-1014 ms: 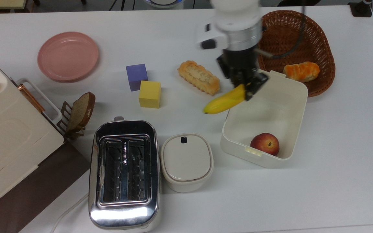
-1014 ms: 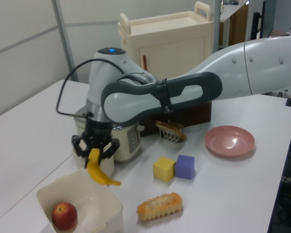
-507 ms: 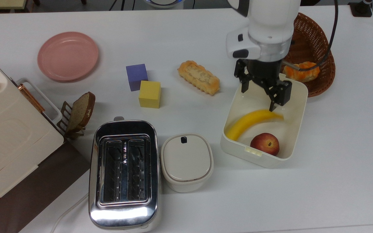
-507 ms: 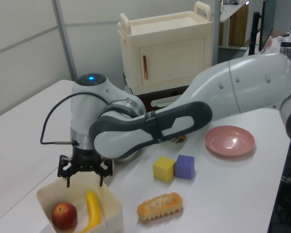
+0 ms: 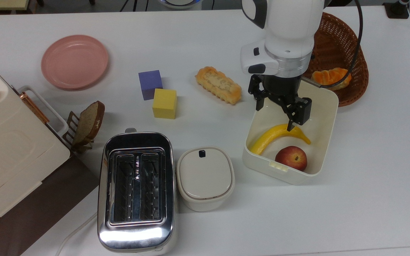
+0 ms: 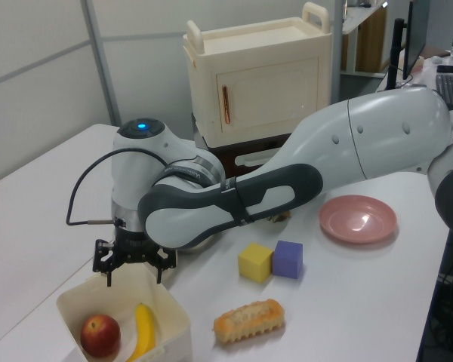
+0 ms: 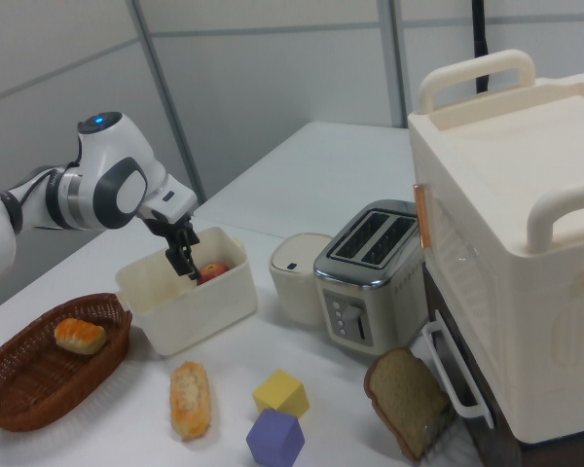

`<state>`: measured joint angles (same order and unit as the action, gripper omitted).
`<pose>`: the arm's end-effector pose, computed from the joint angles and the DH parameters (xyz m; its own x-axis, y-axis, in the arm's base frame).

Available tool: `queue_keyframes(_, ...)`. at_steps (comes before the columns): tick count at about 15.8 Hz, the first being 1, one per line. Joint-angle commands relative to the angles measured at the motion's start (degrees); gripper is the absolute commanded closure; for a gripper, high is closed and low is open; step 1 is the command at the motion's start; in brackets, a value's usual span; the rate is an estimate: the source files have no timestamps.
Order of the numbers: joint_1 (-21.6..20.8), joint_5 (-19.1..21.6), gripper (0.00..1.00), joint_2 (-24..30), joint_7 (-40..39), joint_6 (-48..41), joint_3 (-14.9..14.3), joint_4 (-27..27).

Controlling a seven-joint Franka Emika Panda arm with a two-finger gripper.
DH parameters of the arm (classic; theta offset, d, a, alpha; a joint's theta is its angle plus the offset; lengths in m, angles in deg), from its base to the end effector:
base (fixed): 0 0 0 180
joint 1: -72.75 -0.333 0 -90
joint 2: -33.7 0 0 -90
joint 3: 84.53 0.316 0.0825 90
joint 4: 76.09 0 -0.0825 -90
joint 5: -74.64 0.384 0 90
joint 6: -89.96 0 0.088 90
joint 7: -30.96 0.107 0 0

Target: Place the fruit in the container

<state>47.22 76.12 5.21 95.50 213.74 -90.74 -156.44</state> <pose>0.6792 0.2555 0.4464 0.6926 -0.7083 0.1365 -0.6750 -0.7032 -0.2234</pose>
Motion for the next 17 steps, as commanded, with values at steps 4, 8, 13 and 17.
queue_keyframes(4, -0.48, -0.77, 0.0, -0.86, -1.44, 1.46, -0.92, 0.99)
queue_keyframes(8, -0.05, -0.77, 0.0, -1.91, -2.75, 1.64, -1.61, 0.64)
queue_keyframes(13, -0.04, -0.77, 0.0, -2.97, -4.41, 4.37, -3.9, 0.64)
queue_keyframes(17, -0.04, -0.6, 0.0, -2.97, -7.23, 4.45, -5.74, 0.55)
